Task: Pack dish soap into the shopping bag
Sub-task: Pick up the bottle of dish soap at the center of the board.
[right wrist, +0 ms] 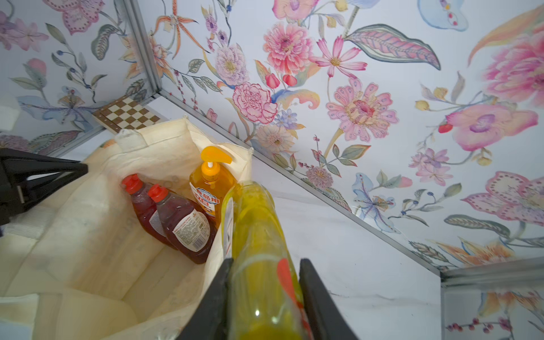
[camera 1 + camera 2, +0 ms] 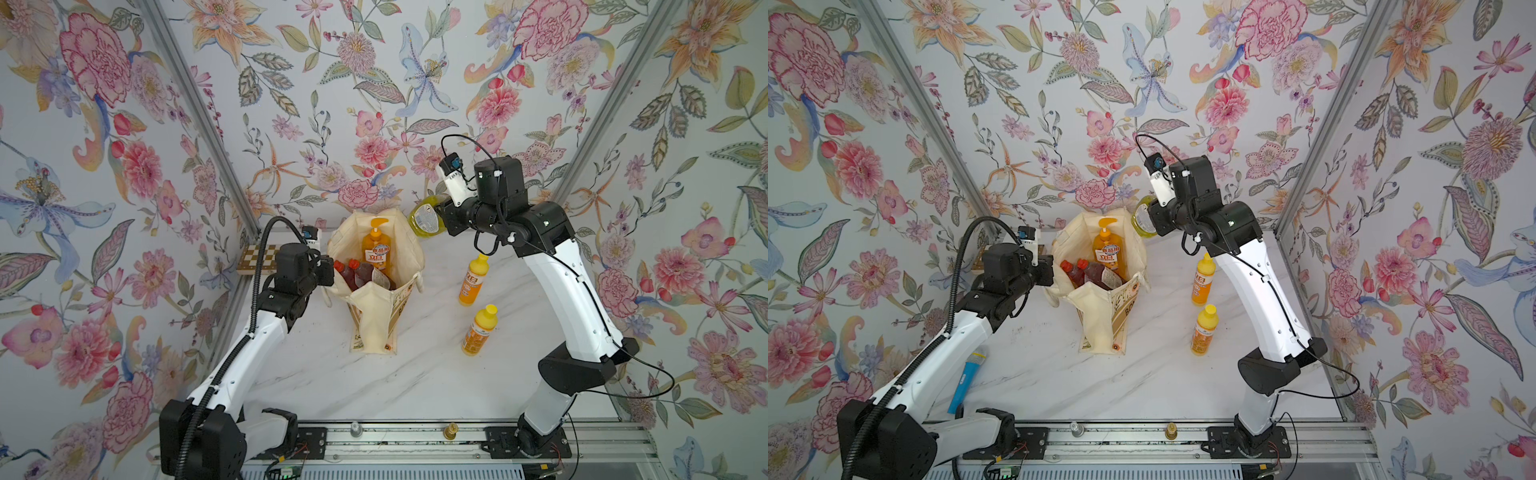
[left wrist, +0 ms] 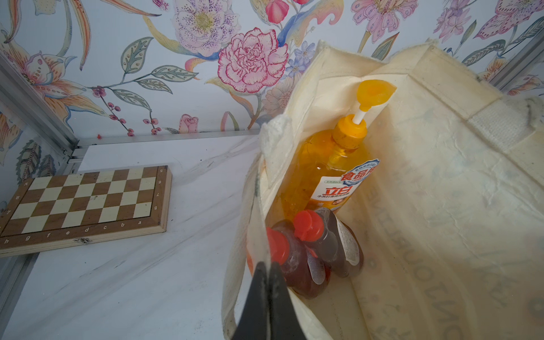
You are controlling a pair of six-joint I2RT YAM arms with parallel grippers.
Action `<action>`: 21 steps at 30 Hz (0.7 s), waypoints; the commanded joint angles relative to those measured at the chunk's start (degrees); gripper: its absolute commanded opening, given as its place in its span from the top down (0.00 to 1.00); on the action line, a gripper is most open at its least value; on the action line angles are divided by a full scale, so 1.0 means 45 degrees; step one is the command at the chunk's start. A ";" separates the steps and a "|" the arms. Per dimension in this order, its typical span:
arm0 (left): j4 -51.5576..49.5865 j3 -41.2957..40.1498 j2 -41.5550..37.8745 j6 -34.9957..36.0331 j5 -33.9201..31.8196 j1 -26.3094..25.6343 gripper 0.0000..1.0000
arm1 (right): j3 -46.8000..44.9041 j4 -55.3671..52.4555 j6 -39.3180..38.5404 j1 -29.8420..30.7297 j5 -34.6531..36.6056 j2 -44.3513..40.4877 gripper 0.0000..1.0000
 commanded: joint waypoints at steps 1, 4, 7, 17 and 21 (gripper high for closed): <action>0.0106 0.0391 0.0202 0.0209 0.0322 0.0111 1.00 | 0.0711 0.1203 -0.0204 0.0279 -0.1745 0.0189 1.00; 0.0077 0.0553 0.0269 0.0323 0.0308 0.0102 1.00 | 0.0673 0.1187 -0.0340 0.0944 -0.2088 0.0553 1.00; -0.0066 0.0834 0.0411 0.0511 0.0333 0.0116 1.00 | 0.0605 0.1150 -0.0457 0.1265 -0.2266 0.0928 1.00; -0.0257 0.2068 0.1435 0.1265 0.0011 0.0180 1.00 | 0.0213 0.0698 -0.0465 0.2124 -0.2423 0.1656 1.00; -0.0261 0.2535 0.1848 0.1543 -0.0090 0.0261 1.00 | -0.0057 0.0714 -0.0345 0.2370 -0.2290 0.1656 1.00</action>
